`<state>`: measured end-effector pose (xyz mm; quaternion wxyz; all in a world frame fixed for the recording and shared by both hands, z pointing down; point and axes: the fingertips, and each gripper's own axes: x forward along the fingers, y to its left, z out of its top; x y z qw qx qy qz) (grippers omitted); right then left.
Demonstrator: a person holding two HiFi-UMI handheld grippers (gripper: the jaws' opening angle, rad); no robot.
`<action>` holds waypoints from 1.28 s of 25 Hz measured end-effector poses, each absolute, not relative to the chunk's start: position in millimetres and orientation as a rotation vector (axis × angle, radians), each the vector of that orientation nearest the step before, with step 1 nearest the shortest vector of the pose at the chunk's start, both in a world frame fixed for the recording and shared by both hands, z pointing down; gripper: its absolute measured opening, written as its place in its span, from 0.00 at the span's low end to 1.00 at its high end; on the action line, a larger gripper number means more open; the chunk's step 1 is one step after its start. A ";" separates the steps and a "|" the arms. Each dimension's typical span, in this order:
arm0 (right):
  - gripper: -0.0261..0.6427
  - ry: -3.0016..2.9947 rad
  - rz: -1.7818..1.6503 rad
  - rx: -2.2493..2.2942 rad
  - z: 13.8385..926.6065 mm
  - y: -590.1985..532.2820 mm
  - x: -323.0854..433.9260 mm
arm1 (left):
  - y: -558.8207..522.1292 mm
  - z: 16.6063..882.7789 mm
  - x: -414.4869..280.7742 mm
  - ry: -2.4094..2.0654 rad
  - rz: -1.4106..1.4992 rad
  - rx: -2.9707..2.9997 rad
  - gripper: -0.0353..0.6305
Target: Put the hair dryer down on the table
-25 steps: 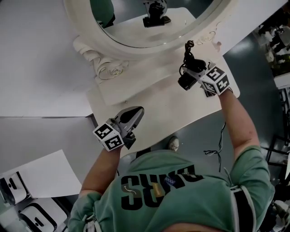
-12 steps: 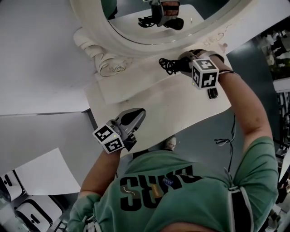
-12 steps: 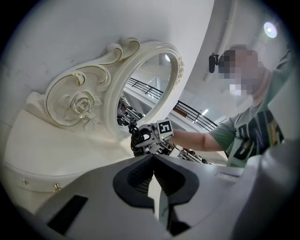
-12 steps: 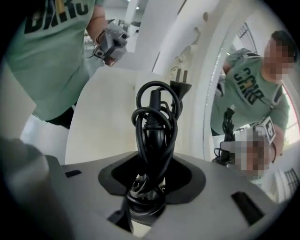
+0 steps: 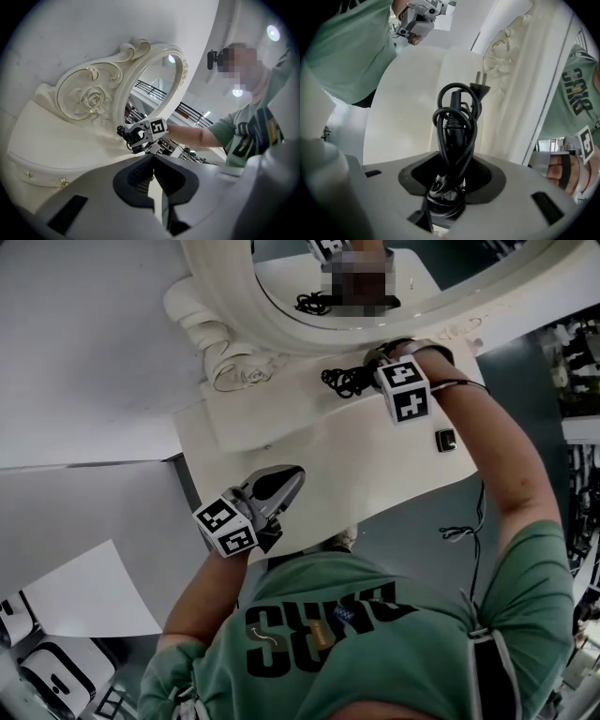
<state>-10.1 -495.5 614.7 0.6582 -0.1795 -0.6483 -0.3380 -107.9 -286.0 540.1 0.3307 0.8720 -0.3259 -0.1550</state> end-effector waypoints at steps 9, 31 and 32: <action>0.28 -1.408 -0.791 -0.464 636.8 -494.1 -17.8 | -285.3 545.4 -113.5 -0.853 -0.416 2.263 0.07; 0.36 -1.463 -0.850 -0.313 647.2 -507.7 -26.8 | -274.7 549.7 -114.6 -0.848 -0.426 2.249 0.07; 0.37 -1.477 -0.851 -0.296 646.1 -508.5 -27.2 | -273.8 549.6 -114.2 -0.847 -0.426 2.248 0.07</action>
